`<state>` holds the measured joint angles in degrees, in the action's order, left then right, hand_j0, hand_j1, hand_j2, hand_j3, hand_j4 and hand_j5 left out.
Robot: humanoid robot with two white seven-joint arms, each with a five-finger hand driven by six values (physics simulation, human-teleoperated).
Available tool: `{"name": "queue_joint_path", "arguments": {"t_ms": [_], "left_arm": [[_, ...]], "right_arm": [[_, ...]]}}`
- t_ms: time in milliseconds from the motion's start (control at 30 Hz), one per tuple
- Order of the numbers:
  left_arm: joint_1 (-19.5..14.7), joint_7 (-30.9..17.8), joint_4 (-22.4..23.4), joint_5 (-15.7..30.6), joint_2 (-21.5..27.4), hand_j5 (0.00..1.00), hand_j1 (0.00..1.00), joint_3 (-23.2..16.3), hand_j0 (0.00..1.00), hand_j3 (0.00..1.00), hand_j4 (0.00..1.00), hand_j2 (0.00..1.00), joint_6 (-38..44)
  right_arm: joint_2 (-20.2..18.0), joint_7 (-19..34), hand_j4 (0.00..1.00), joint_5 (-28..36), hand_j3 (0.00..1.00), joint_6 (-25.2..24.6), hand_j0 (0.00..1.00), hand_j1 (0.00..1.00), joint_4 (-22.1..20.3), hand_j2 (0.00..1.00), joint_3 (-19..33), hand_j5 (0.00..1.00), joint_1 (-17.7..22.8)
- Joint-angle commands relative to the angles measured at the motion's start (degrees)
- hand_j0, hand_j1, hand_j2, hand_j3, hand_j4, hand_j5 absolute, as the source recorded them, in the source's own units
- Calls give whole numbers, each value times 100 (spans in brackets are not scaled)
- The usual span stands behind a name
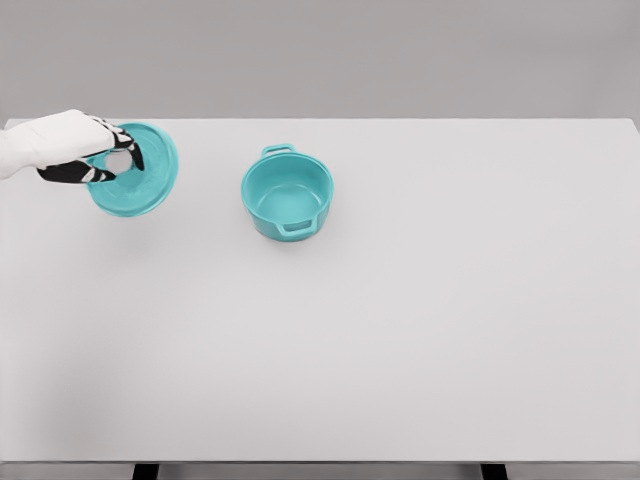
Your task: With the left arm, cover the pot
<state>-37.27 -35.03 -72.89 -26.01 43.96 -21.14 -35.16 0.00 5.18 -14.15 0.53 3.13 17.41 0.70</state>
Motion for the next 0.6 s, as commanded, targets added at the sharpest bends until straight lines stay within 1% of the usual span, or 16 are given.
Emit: {"name": "queue_joint_path", "arguments": {"t_ms": [0,367,567], "left_arm": [[-9,3,-32,34,-37,55,55,4,55,55,55,55,16],[-53,3,-129,34,-266,55,55,4,55,55,55,55,16],[-79,3,-129,17,-476,55,55,-4,55,55,55,55,16]], "right_arm": [[0,1,100,0,100,0,100,100,-5,100,0,100,-9],[0,1,100,0,100,0,100,100,4,100,0,100,-9],[0,1,100,0,100,0,100,100,4,100,0,100,0]]}}
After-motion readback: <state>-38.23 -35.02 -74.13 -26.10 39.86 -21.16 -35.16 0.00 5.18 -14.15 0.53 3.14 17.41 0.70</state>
